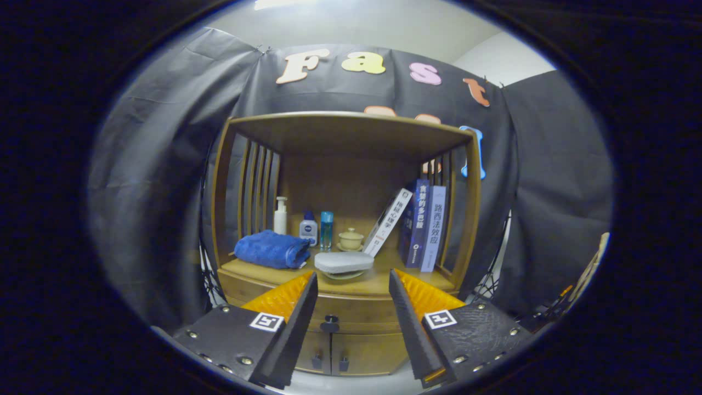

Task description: Pull open the drawer, take out the items inside it, and place them on the countertop above the cabinet.

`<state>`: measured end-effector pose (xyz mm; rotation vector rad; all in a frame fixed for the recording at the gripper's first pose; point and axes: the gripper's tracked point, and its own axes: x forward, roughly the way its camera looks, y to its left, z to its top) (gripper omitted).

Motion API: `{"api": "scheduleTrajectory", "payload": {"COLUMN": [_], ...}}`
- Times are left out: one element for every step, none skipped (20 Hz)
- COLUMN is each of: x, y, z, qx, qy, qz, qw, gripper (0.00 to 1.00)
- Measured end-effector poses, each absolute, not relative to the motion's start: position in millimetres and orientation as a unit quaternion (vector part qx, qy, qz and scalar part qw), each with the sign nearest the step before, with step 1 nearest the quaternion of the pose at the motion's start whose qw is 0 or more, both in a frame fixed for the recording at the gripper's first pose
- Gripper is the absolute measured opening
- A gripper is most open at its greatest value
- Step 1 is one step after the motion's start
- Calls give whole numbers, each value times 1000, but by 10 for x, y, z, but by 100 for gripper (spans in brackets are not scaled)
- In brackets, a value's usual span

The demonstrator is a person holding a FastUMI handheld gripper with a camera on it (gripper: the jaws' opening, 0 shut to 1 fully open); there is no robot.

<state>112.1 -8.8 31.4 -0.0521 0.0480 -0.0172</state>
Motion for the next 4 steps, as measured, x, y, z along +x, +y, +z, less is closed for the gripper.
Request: {"api": "scheduleTrajectory", "payload": {"x": [1074, 1026, 976, 933], "y": [-104, -109, -119, -148], "z": [372, 428, 489, 545], "qx": [-25, -22, -19, -16], "qy": [17, 8, -2, -10], "qz": [-9, -7, -5, -6], "qw": [1000, 1000, 1000, 1000], "gripper": [79, 79, 78, 78]}}
